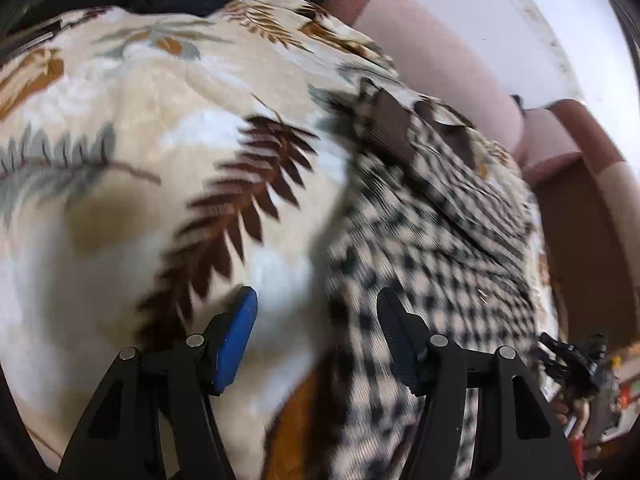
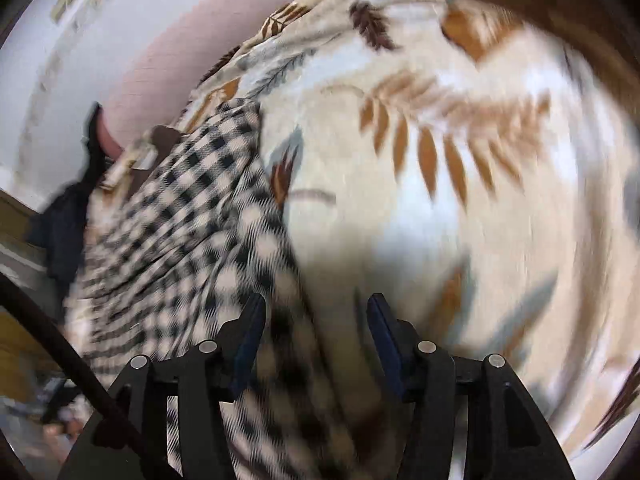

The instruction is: Fold large clothes

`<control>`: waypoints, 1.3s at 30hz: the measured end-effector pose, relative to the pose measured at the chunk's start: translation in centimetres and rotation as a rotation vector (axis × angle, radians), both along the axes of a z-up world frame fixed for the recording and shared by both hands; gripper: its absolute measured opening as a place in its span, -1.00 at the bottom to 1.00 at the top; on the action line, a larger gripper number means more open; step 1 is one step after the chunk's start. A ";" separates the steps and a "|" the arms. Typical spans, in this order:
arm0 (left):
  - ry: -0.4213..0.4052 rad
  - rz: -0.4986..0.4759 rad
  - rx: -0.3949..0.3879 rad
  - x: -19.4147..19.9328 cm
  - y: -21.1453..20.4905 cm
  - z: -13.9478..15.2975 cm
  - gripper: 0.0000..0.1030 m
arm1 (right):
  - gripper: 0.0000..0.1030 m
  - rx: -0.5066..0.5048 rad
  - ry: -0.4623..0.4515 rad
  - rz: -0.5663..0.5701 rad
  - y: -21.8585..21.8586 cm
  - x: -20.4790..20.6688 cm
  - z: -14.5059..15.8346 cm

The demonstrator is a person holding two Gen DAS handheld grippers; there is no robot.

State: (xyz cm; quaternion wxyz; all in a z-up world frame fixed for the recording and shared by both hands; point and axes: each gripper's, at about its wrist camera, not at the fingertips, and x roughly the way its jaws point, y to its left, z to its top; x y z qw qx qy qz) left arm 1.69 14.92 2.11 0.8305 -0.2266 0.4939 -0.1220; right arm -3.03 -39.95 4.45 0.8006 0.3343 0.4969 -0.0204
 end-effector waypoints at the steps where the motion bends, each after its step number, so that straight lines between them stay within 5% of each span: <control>1: 0.001 -0.013 -0.042 -0.7 0.0 -0.2 0.18 | 0.11 0.075 -0.015 0.007 -0.1 -0.9 -0.2; 5: 0.000 -0.061 -0.158 -4.2 -0.2 -1.3 -0.04 | 0.12 0.310 -0.045 0.051 0.6 -3.9 -2.2; 10: 0.004 -0.094 -0.234 -8.9 -0.4 -1.9 -0.07 | 0.11 0.446 -0.077 0.047 1.3 -7.3 -3.4; 14: -0.011 -0.096 -0.211 -12.6 -0.9 -2.3 -0.07 | 0.12 0.501 -0.070 0.065 2.3 -10.0 -4.4; 24: -0.081 -0.135 0.004 -16.3 -3.4 -2.1 -0.07 | 0.12 0.402 -0.027 0.158 6.5 -13.2 -4.3; 28: -0.066 -0.136 0.029 -17.1 -3.8 -2.7 -0.07 | 0.14 0.391 -0.003 0.186 8.1 -13.9 -4.8; 39: 0.172 -0.174 0.015 -17.9 -4.5 -7.1 0.02 | 0.14 0.326 0.027 0.237 11.3 -13.5 -4.9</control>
